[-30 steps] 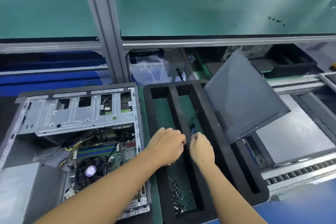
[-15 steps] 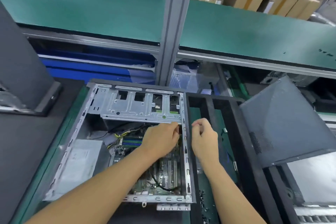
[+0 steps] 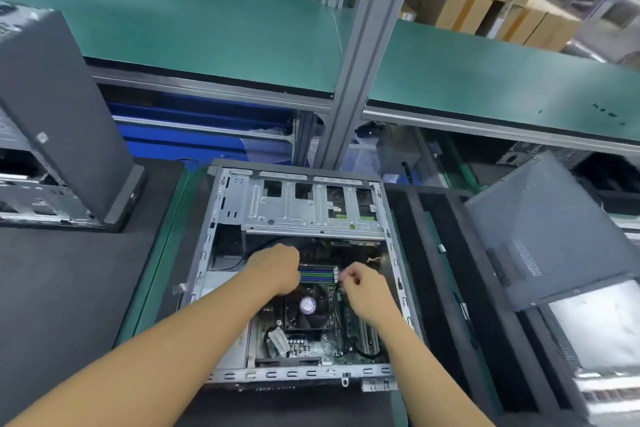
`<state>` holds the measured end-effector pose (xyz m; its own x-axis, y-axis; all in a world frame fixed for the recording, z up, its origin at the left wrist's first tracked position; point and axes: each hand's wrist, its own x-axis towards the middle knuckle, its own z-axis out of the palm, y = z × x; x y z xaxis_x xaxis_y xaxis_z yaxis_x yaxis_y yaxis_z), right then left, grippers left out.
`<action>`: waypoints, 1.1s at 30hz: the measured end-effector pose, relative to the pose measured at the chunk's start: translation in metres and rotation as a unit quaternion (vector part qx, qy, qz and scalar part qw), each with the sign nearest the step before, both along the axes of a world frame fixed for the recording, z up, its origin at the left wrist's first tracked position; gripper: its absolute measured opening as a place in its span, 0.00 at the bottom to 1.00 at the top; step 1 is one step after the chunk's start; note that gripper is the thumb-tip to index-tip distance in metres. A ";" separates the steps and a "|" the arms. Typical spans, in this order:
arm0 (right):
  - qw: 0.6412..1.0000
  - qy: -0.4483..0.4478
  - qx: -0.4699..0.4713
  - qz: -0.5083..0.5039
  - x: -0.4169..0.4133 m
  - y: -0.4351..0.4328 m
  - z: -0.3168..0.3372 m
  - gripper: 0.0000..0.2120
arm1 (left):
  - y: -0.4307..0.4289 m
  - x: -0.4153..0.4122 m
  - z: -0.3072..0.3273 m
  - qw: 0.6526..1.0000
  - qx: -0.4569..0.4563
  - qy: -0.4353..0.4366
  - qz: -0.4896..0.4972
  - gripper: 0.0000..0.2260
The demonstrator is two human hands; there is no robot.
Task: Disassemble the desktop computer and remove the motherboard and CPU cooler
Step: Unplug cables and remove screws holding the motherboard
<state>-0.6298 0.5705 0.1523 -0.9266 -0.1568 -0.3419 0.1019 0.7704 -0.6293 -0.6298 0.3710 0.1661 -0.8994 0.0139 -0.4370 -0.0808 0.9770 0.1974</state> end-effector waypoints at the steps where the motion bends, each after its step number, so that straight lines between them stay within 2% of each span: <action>1: 1.000 -0.007 0.008 -0.010 0.003 0.000 -0.003 0.09 | -0.004 -0.002 0.000 1.000 0.010 0.019 0.011 0.06; 3: 0.999 -0.015 0.015 -0.027 0.006 -0.001 -0.004 0.10 | -0.011 -0.005 0.001 0.999 0.005 0.041 0.012 0.06; 6: 0.998 -0.025 0.020 -0.051 0.006 -0.002 -0.003 0.11 | -0.017 -0.015 -0.007 0.999 -0.020 -0.028 -0.027 0.22; 8: 0.998 -0.026 0.023 -0.053 0.007 -0.001 -0.003 0.11 | -0.016 -0.025 -0.013 0.996 0.011 -0.085 -0.034 0.28; 10: 0.998 -0.031 0.022 -0.048 0.009 -0.001 -0.003 0.10 | -0.015 -0.038 -0.019 0.991 0.067 -0.110 -0.041 0.27; 12: 0.998 -0.045 0.019 -0.037 0.010 -0.002 -0.003 0.09 | -0.013 -0.049 -0.023 0.988 0.085 -0.117 -0.045 0.25; 20: 0.996 -0.074 0.038 0.031 0.002 -0.006 -0.007 0.09 | -0.004 -0.072 -0.058 0.993 0.051 -0.101 -0.027 0.21; 25: 0.995 -0.070 0.047 0.058 -0.002 -0.009 -0.011 0.09 | -0.005 -0.079 -0.072 0.997 0.044 -0.048 -0.046 0.17; 33: 0.994 -0.055 0.055 0.079 -0.002 -0.009 -0.010 0.10 | -0.007 -0.081 -0.081 0.997 0.020 -0.022 -0.072 0.18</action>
